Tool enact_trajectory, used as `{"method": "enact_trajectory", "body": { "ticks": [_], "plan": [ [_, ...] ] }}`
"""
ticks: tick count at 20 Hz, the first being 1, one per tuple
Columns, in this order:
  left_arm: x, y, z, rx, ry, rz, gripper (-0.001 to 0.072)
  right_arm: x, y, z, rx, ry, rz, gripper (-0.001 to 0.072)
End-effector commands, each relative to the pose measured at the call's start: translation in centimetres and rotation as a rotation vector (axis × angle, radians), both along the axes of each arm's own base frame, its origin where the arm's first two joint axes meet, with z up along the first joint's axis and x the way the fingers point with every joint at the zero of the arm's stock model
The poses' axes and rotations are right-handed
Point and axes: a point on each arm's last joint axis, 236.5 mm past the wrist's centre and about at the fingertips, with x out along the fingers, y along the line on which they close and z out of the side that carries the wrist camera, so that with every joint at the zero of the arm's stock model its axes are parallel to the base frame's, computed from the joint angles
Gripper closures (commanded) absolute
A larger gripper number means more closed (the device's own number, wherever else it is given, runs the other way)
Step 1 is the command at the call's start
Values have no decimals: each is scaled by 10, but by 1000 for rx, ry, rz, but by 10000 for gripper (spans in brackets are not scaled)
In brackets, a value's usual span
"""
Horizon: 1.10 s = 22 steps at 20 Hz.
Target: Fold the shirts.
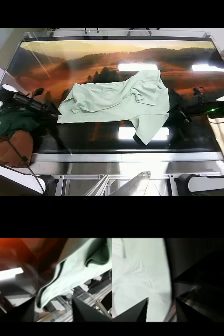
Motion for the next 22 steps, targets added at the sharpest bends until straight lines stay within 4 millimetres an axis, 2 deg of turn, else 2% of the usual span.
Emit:
{"method": "enact_trajectory", "body": {
  "ticks": [1, 2, 3, 4, 5, 6, 8, 9, 10, 12, 14, 16, 17, 19, 20, 22],
  "plan": [
    [4, -21, -25, 40, -9, -85, 340, -5, 30, -31, 21, 63, 26, 370],
    [11, -29, -24, 39, -22, -115, 341, 3, 43, -26, 57, 36, 30, 377],
    [16, -37, -22, 39, -34, -144, 443, 12, 53, -17, 92, -2, 31, 450],
    [21, -44, -18, 40, -51, -172, 702, 19, 63, -4, 135, -33, 47, 625],
    [28, -51, -9, 31, -75, -191, 692, 20, 70, 11, 169, -52, 73, 691],
    [36, -60, 10, -5, -114, -200, 692, 19, 73, 30, 192, -74, 107, 690],
    [53, -84, 75, -134, -254, -198, 693, 19, 73, 81, 204, -169, 161, 691],
    [57, -91, 119, -196, -344, -203, 693, 20, 70, 115, 189, -254, 173, 691],
    [52, -100, 164, -263, -421, -220, 692, 21, 68, 156, 185, -351, 169, 691],
    [23, -119, 274, -461, -641, -293, 690, 12, 67, 272, 220, -651, 149, 691],
    [-17, -134, 396, -669, -968, -306, 686, -15, 66, 385, 218, -971, 110, 691],
    [-73, -133, 489, -777, -1298, -334, 686, -52, 68, 465, 127, -1226, 61, 691],
    [-97, -130, 517, -766, -1410, -325, 686, -65, 66, 491, 47, -1318, 22, 691],
    [-120, -114, 544, -597, -1576, -248, 685, -87, 61, 532, -98, -1471, -88, 691],
    [-122, -102, 549, -497, -1623, -195, 684, -96, 57, 548, -163, -1534, -146, 691],
    [-115, -68, 558, -336, -1701, -44, 683, -105, 50, 567, -241, -1604, -231, 691]
  ]
}}
